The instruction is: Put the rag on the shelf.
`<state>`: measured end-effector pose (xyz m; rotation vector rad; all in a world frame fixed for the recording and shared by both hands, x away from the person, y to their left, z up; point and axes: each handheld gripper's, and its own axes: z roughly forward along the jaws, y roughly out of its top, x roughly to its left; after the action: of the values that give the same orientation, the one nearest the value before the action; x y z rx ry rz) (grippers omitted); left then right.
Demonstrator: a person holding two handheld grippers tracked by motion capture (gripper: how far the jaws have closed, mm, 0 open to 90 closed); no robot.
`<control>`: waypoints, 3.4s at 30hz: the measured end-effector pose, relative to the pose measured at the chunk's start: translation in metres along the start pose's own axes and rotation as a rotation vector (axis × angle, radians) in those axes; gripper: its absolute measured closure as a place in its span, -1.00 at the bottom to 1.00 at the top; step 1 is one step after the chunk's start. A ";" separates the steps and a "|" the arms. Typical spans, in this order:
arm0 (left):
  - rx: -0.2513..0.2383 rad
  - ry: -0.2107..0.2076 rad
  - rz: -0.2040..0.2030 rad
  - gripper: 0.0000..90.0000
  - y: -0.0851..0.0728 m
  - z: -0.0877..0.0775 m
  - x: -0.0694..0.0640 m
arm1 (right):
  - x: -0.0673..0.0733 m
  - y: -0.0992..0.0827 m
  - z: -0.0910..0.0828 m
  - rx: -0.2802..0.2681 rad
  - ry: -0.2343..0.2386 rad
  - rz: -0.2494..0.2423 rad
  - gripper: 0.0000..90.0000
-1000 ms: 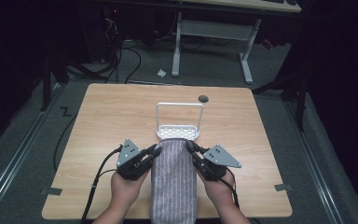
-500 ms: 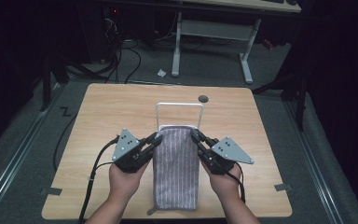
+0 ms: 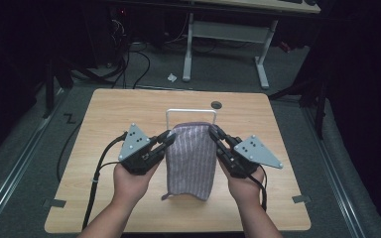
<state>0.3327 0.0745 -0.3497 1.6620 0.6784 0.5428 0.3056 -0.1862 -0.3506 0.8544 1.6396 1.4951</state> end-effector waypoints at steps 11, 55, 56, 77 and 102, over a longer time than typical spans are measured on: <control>-0.076 0.037 -0.001 0.79 0.031 0.010 -0.001 | -0.024 0.031 0.003 -0.047 0.008 -0.027 0.86; -0.042 0.103 0.015 0.79 0.055 0.104 0.085 | -0.084 0.042 0.113 0.046 -0.068 0.026 0.85; -0.035 0.106 0.020 0.79 0.055 0.106 0.087 | -0.087 0.039 0.120 0.054 -0.067 0.023 0.85; 0.089 0.160 -0.029 0.76 0.054 0.150 0.131 | -0.110 0.025 0.187 0.169 -0.092 0.003 0.85; 0.153 0.128 -0.116 0.08 0.035 0.149 0.118 | -0.105 0.002 0.185 0.310 -0.040 0.041 0.19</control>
<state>0.5238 0.0462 -0.3448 1.7277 0.9241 0.5280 0.5188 -0.1843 -0.3468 1.0834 1.8628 1.2586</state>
